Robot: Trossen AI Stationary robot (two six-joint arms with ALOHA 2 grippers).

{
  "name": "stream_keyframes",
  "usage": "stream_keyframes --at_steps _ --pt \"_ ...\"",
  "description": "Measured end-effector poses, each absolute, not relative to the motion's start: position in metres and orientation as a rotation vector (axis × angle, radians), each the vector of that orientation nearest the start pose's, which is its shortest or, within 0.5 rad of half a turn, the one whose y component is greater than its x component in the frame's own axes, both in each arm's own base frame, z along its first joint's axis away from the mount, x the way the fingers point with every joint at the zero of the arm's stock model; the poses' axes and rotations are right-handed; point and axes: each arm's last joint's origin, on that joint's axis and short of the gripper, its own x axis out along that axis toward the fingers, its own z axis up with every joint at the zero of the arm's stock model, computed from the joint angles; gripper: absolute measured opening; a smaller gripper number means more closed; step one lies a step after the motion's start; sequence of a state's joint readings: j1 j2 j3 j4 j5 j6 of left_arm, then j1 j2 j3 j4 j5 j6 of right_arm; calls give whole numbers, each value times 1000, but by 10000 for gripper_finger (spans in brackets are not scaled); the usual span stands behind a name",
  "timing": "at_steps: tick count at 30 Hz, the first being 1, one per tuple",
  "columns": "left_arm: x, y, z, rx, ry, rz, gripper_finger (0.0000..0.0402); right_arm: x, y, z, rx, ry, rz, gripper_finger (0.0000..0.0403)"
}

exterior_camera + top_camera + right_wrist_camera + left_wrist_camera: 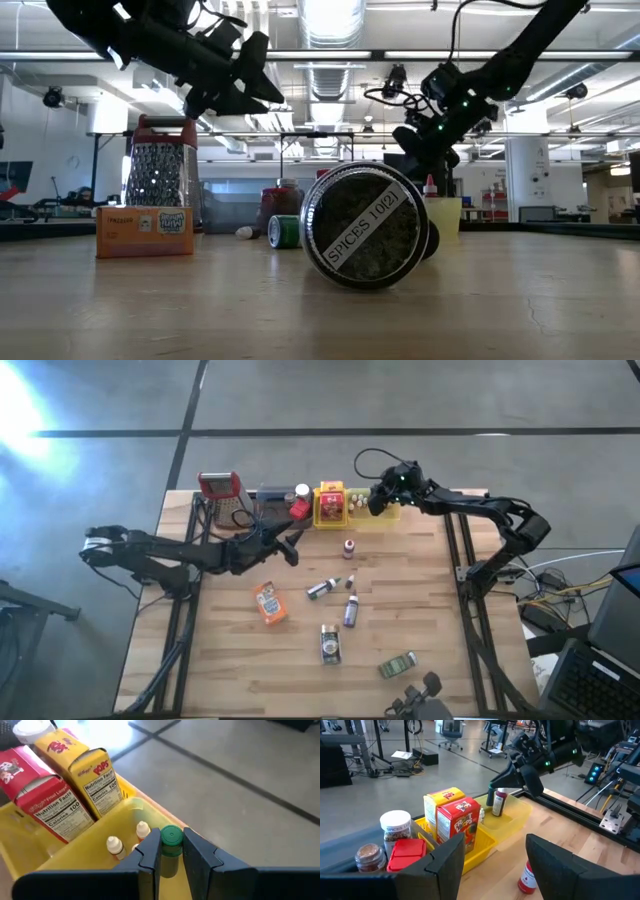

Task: Pick & Place Kitchen Items
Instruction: Put the green food coloring bottle into the light yellow bin

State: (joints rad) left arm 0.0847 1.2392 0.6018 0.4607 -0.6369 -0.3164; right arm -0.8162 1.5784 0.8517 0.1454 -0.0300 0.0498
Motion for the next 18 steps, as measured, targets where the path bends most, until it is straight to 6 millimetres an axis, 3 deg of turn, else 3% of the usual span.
stream_keyframes --at_steps 8,18 --pt "254 41 240 -253 58 747 216 217 -230 178 246 468 -776 54" --pt "254 41 240 -261 54 748 216 218 -228 175 231 476 -771 54"
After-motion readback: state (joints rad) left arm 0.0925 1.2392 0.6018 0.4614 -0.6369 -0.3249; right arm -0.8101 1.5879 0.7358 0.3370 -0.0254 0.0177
